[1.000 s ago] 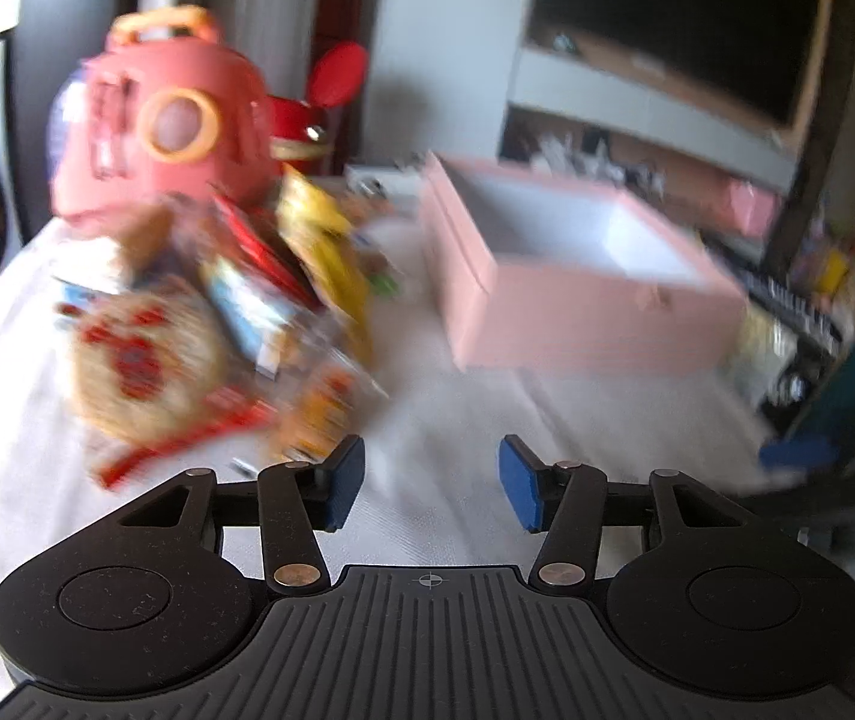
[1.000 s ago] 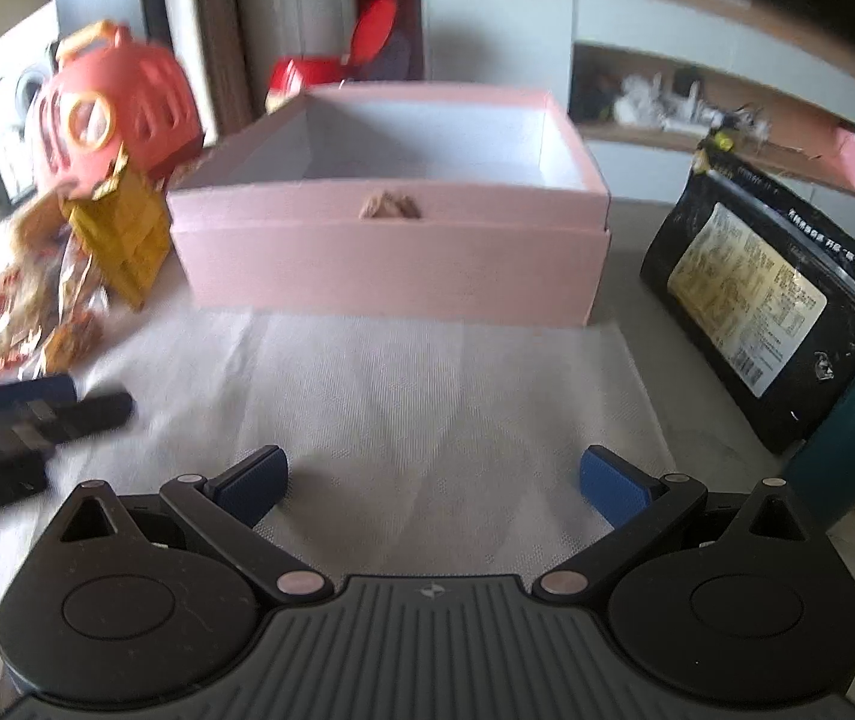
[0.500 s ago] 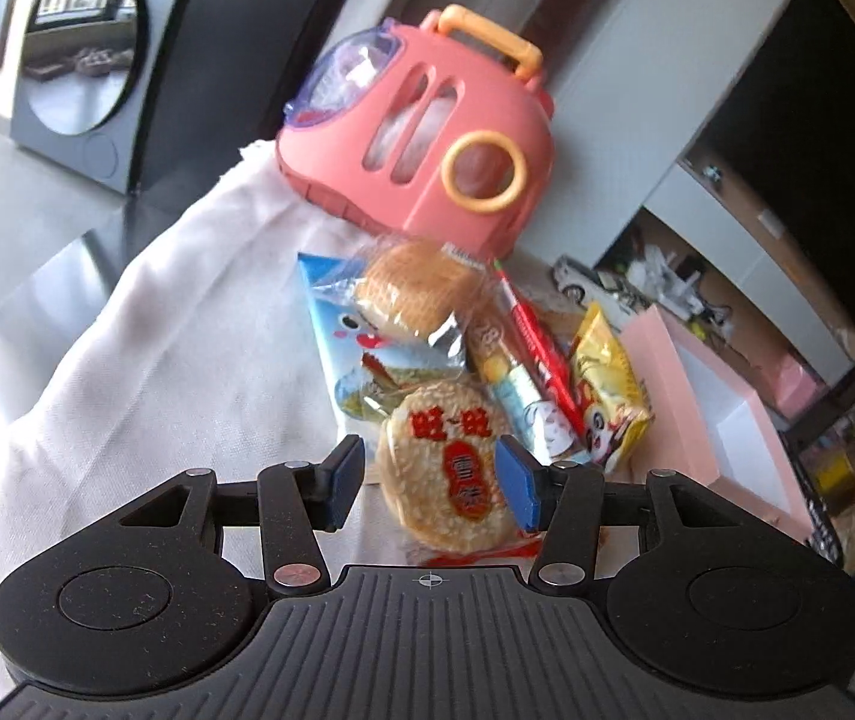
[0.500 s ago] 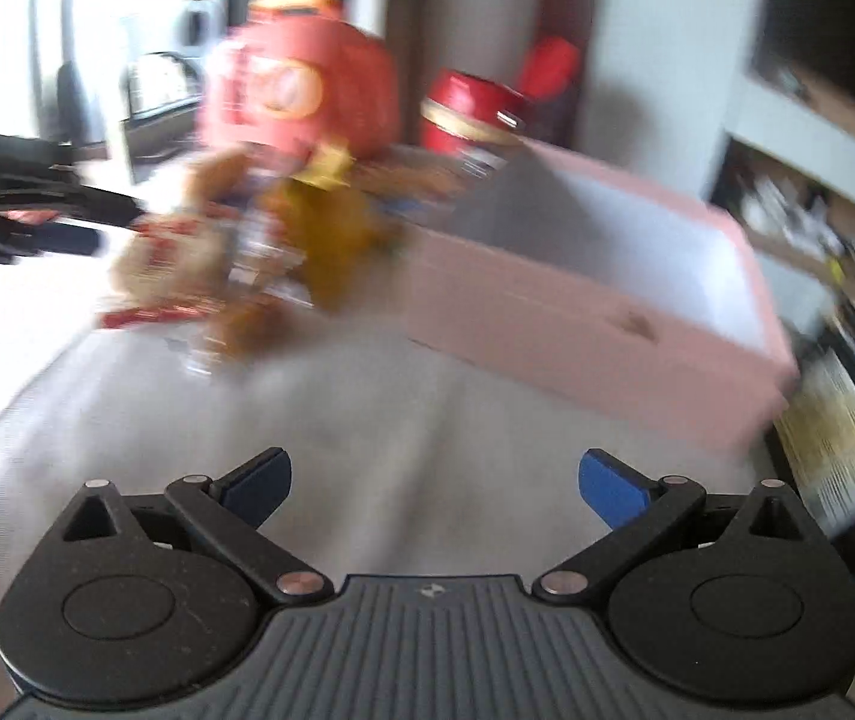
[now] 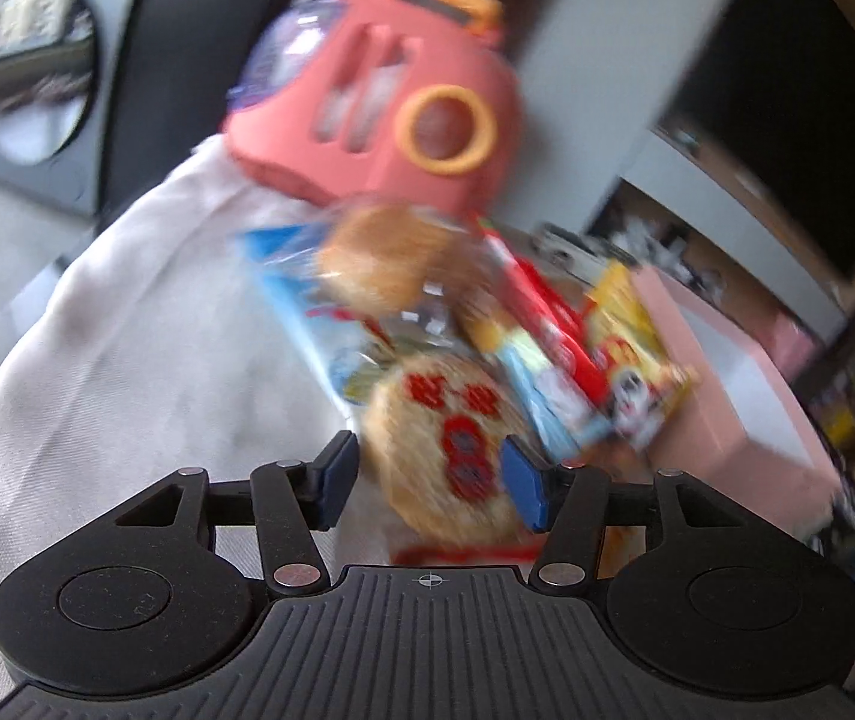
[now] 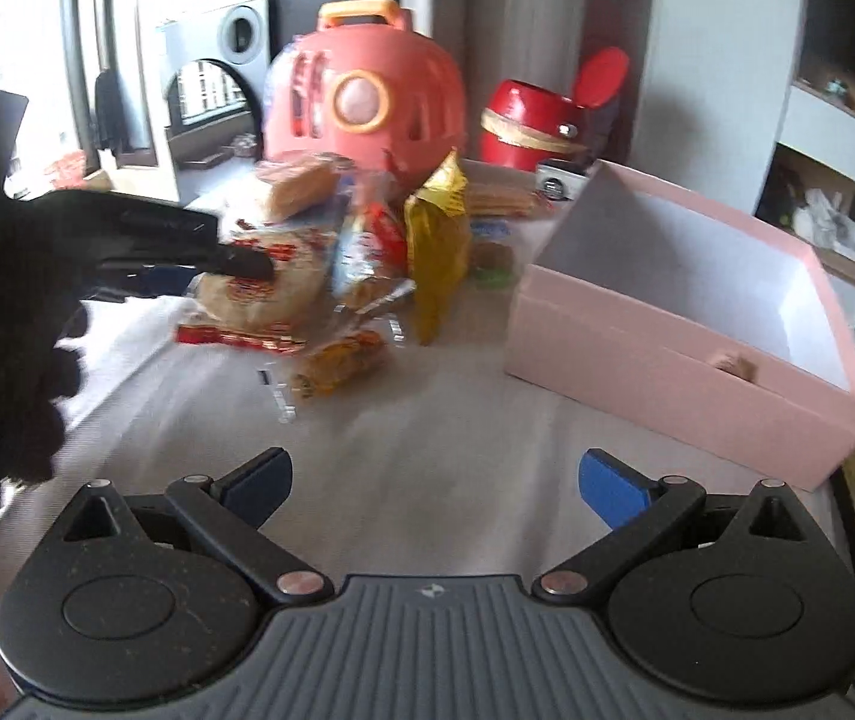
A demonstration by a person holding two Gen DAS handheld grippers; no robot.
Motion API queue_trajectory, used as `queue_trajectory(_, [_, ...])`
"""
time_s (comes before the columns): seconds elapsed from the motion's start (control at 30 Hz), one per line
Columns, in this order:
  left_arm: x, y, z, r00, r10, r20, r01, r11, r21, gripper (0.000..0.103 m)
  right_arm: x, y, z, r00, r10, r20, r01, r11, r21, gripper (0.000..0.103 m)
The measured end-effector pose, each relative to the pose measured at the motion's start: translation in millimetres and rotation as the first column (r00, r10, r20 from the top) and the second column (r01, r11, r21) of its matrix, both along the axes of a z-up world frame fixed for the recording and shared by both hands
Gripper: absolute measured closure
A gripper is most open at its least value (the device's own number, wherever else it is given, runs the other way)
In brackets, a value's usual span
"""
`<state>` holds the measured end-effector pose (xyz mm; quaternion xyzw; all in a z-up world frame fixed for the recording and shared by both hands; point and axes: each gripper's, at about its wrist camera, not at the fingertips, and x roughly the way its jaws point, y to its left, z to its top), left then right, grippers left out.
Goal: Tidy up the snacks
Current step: 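Reach the left gripper to the round rice cracker and grasp it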
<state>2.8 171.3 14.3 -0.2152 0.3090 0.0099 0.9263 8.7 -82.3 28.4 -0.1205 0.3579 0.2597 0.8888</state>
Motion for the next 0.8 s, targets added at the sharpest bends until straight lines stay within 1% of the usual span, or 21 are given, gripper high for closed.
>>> queue_trajectory(0.03, [-3, -2, 0, 0.999, -0.036, -0.008, 0.036, 0.999, -0.009, 0.054, 0, -3, 0, 1.000, -0.008, -0.003, 0.008, 1.000, -0.002, 0.001])
queue_trajectory(0.07, [-6, -3, -1, 0.998, -0.066, -0.013, 0.066, 0.997, -0.030, 0.061, 1, -4, 0, 1.000, -0.017, -0.006, 0.017, 1.000, -0.003, 0.001])
queue_trajectory(0.17, [-18, -1, -4, 0.992, -0.126, -0.022, 0.124, 0.989, -0.079, 0.064, 2, -1, 0, 0.999, -0.030, -0.009, 0.030, 1.000, 0.006, 0.001])
queue_trajectory(0.23, [-25, 2, -3, 0.990, -0.142, -0.026, 0.139, 0.985, -0.102, 0.067, 2, 2, 1, 1.000, -0.025, -0.005, 0.025, 1.000, 0.015, 0.001])
queue_trajectory(0.27, [-29, 5, -1, 0.990, -0.140, -0.023, 0.138, 0.985, -0.101, 0.070, 2, 6, 1, 1.000, -0.020, -0.001, 0.020, 1.000, 0.018, 0.001])
queue_trajectory(0.3, [-33, 8, 1, 0.991, -0.129, -0.023, 0.127, 0.988, -0.086, 0.072, 3, 8, 2, 1.000, -0.017, 0.005, 0.017, 1.000, 0.019, 0.001])
queue_trajectory(0.37, [-37, 14, 3, 0.994, -0.108, -0.028, 0.106, 0.993, -0.052, 0.072, 6, 13, 3, 1.000, -0.011, 0.018, 0.011, 1.000, 0.021, 0.001])
queue_trajectory(0.4, [-37, 17, 4, 0.994, -0.103, -0.028, 0.101, 0.993, -0.056, 0.072, 10, 16, 2, 1.000, -0.007, 0.018, 0.007, 1.000, 0.022, 0.001])
queue_trajectory(0.53, [-26, 31, -2, 0.995, -0.087, -0.039, 0.080, 0.985, -0.152, 0.071, 23, 24, -2, 1.000, -0.013, 0.002, 0.013, 0.999, 0.031, 0.001])
queue_trajectory(0.63, [-14, 33, -9, 0.999, -0.040, -0.023, 0.036, 0.983, -0.181, 0.065, 30, 27, -9, 0.999, -0.031, -0.008, 0.031, 0.999, 0.030, 0.002])
queue_trajectory(0.67, [-12, 34, -11, 1.000, -0.020, -0.019, 0.016, 0.981, -0.193, 0.064, 33, 28, -12, 0.999, -0.033, -0.021, 0.034, 0.999, 0.031, 0.005])
queue_trajectory(0.73, [-6, 34, -15, 1.000, 0.013, -0.006, -0.014, 0.972, -0.236, 0.064, 37, 29, -17, 0.998, -0.035, -0.049, 0.037, 0.999, 0.035, 0.005])
queue_trajectory(0.8, [-2, 29, -18, 0.999, 0.043, 0.007, -0.040, 0.966, -0.255, 0.063, 39, 29, -20, 0.997, -0.037, -0.068, 0.040, 0.998, 0.043, 0.005])
